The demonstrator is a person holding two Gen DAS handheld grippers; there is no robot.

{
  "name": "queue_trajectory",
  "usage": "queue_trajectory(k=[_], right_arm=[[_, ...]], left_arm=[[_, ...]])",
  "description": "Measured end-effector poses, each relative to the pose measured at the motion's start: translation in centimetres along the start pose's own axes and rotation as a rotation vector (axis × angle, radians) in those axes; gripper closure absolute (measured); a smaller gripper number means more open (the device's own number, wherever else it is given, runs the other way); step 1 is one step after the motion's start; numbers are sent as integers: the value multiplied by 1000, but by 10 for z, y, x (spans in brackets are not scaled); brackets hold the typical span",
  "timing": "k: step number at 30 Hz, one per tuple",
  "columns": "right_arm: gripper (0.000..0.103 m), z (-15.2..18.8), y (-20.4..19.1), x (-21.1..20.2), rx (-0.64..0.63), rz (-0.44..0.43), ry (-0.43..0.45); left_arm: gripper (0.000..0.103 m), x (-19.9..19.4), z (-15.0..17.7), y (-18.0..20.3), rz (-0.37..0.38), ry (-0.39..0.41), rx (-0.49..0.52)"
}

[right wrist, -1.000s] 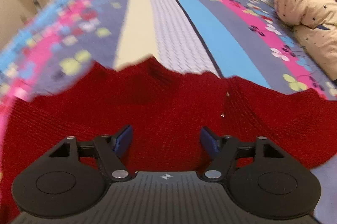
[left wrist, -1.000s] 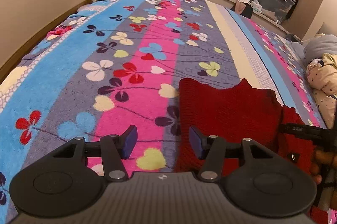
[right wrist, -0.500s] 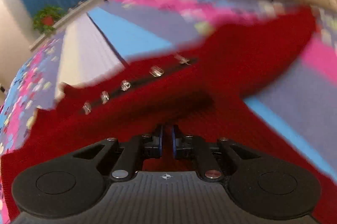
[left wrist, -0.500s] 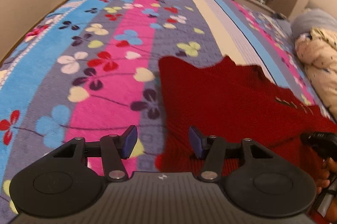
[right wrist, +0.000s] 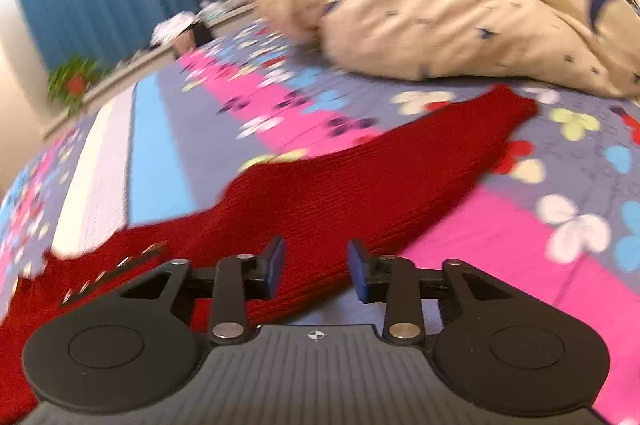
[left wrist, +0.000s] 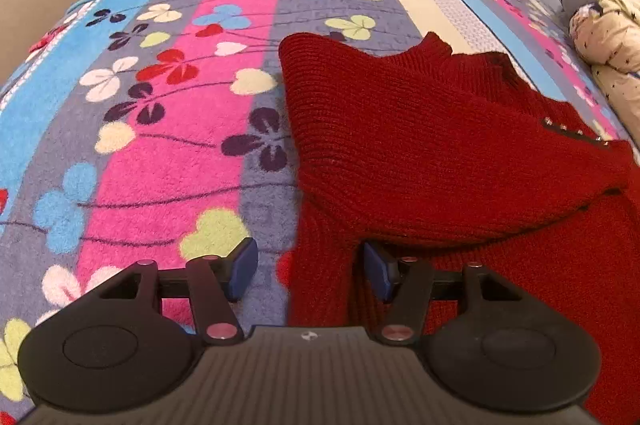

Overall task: Fold small clothes
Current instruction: 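Grasp the sleeve cuff with the right tool and fold it across the body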

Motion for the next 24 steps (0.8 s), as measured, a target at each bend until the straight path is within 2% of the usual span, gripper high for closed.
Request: queue_trajectory(k=[3, 5, 6, 8, 11, 15, 19, 20, 21, 23, 24], right_arm=[[53, -6, 49, -3, 82, 30, 33], [53, -9, 72, 10, 211, 35, 24], [50, -13, 80, 11, 263, 14, 50], [43, -18, 95, 19, 293, 44, 71], [43, -14, 121, 32, 368, 91, 77], [43, -29, 126, 46, 319, 97, 108], [45, -37, 135, 56, 322, 84, 142], [52, -38, 138, 57, 325, 87, 152], [66, -40, 141, 57, 328, 97, 162], [84, -41, 147, 56, 344, 114, 169], [87, -41, 149, 56, 356, 105, 176]], left_arm=[[37, 3, 4, 2, -15, -5, 15], [37, 4, 4, 2, -22, 1, 20], [37, 4, 4, 2, -23, 3, 21], [36, 5, 4, 2, -24, 6, 21], [31, 8, 4, 1, -30, 11, 23], [28, 11, 3, 0, -31, 18, 19], [28, 11, 3, 0, -33, 27, 29], [28, 11, 3, 0, -31, 27, 27], [28, 11, 3, 0, -30, 26, 26], [28, 11, 3, -1, -29, 25, 26], [28, 11, 3, -1, -29, 26, 26]])
Point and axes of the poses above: each gripper's, at about its wrist camera, not at the fingertips, and x roughly the way its jaws point, y to its right, z to its underside, the point moved 10 cm from there along x, roughly the way its jaws point, and after that the axes turned 11 degrees about -z, right-handed, at the moved point
